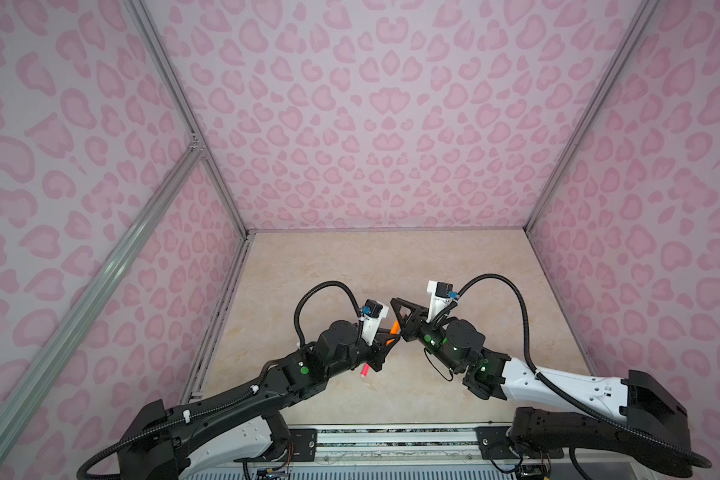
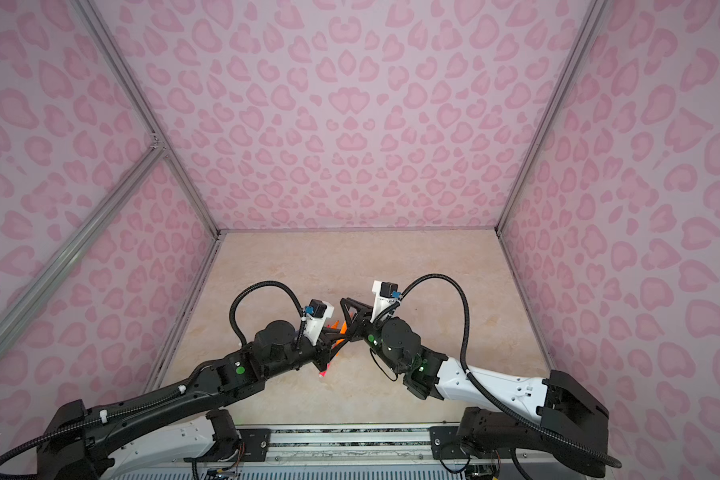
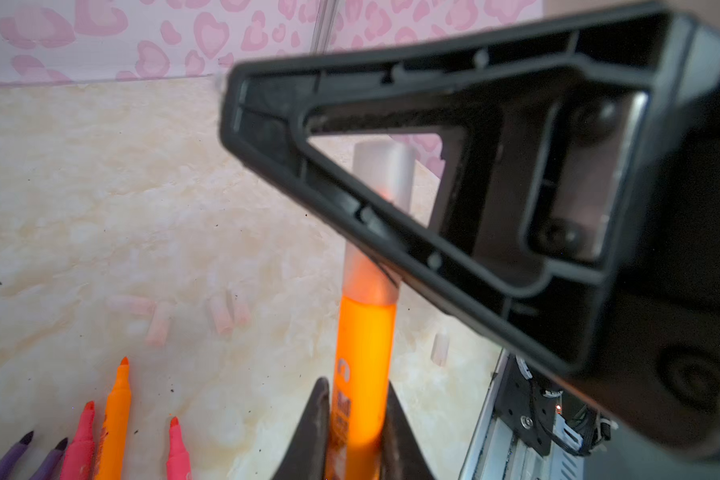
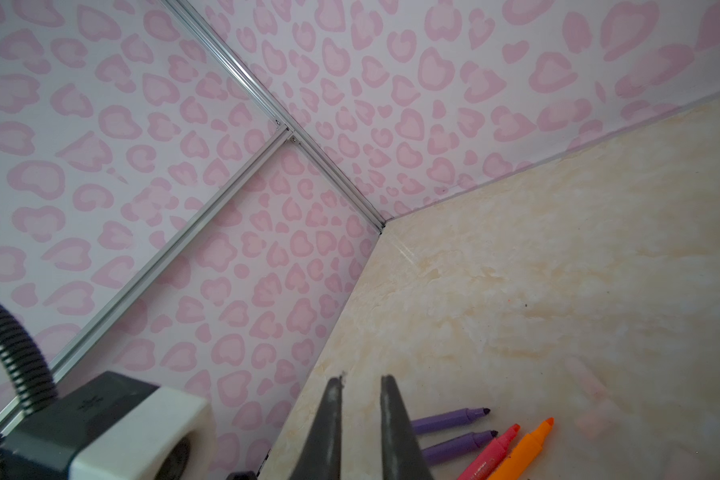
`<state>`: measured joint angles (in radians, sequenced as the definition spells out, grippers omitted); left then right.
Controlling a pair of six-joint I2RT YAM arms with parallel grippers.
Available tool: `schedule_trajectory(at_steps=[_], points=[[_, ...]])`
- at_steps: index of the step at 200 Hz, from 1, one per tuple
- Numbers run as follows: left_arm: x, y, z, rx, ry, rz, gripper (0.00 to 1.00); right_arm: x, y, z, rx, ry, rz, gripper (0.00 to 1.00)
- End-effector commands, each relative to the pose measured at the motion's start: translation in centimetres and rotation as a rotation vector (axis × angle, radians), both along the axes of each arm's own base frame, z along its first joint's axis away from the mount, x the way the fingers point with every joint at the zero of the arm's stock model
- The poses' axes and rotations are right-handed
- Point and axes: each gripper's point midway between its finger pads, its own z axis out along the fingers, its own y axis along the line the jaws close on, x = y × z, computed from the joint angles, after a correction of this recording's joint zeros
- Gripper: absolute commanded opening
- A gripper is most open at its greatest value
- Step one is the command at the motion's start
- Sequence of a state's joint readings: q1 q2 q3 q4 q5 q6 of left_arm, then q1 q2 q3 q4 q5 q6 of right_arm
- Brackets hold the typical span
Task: Insert the pens into the pen caps
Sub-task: 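Push the pink cap onto the orange marker tip with the right gripper, then open the right gripper to release the cap on the marker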
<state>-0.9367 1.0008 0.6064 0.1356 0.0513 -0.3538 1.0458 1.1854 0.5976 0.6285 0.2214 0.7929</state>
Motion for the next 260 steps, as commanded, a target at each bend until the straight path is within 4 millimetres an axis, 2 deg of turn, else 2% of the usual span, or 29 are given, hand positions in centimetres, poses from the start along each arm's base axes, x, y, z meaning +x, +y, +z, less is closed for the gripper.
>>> schedule_trajectory(at_steps=[1, 34, 81, 153, 205, 247, 260], points=[[6.3, 5.0, 6.9, -0.201, -0.150, 0.424, 0.04, -2.8, 2.3, -3.7, -0.099, 0.077, 0.169, 0.00], [6.1, 5.4, 7.8, -0.226, -0.160, 0.413, 0.04, -3.2, 2.8, -3.4, -0.112, 0.045, 0.177, 0.00], [5.6, 4.3, 7.9, -0.289, -0.117, 0.322, 0.04, -4.4, 3.8, -2.2, -0.058, -0.031, 0.242, 0.00], [5.2, 4.1, 9.1, -0.344, -0.097, 0.245, 0.04, -6.8, 3.9, -0.7, 0.014, -0.133, 0.367, 0.00], [5.3, 5.2, 9.4, -0.339, -0.120, 0.286, 0.04, -6.3, 3.7, -1.0, -0.003, -0.106, 0.335, 0.00], [6.0, 6.3, 8.0, -0.264, -0.138, 0.355, 0.04, -4.5, 2.8, -1.3, -0.080, -0.053, 0.218, 0.00], [6.0, 6.3, 7.3, -0.240, -0.136, 0.352, 0.04, -3.9, 2.2, -1.5, -0.096, -0.042, 0.172, 0.05]])
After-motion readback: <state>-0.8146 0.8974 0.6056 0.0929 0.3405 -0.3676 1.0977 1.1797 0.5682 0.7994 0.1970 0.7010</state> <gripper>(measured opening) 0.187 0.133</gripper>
